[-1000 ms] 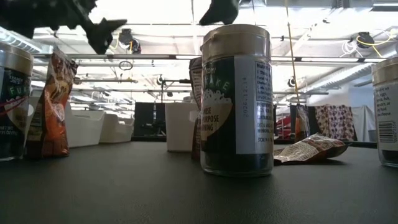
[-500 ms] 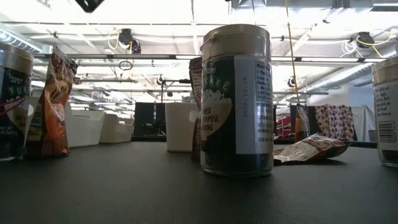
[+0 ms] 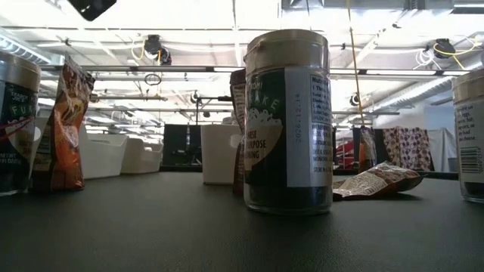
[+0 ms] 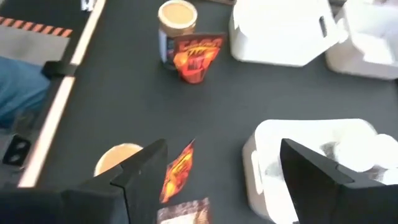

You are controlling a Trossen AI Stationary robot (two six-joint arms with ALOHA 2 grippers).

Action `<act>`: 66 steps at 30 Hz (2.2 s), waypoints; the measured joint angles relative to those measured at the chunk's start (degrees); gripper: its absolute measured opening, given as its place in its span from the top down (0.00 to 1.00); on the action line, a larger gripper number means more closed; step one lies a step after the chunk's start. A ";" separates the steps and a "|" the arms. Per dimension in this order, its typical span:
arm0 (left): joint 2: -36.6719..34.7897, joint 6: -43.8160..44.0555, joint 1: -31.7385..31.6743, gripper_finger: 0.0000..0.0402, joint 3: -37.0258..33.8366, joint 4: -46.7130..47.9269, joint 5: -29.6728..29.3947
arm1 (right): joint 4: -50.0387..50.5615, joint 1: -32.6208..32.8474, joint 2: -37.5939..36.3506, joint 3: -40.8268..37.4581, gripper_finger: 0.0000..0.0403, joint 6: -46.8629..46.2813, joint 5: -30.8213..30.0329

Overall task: Sort spices by type
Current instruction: Put the gold seasoning bottle into the gray bin

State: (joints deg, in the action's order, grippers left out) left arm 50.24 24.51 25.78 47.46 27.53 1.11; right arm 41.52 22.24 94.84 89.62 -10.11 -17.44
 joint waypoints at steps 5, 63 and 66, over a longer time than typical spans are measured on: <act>0.01 3.70 0.64 0.19 0.00 -0.28 0.63 | -4.34 -0.02 2.15 -0.02 0.34 3.92 -2.22; 23.24 -2.89 7.30 0.19 5.62 13.98 -0.17 | -8.24 -2.05 6.46 -0.04 0.34 11.69 -1.74; 23.47 -3.82 7.30 0.19 5.62 13.89 0.24 | -8.23 -2.05 6.46 -0.04 0.34 11.69 -1.74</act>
State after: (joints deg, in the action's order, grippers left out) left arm 73.71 20.69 33.08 53.08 41.42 1.35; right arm 33.29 20.18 101.30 89.58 1.58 -19.18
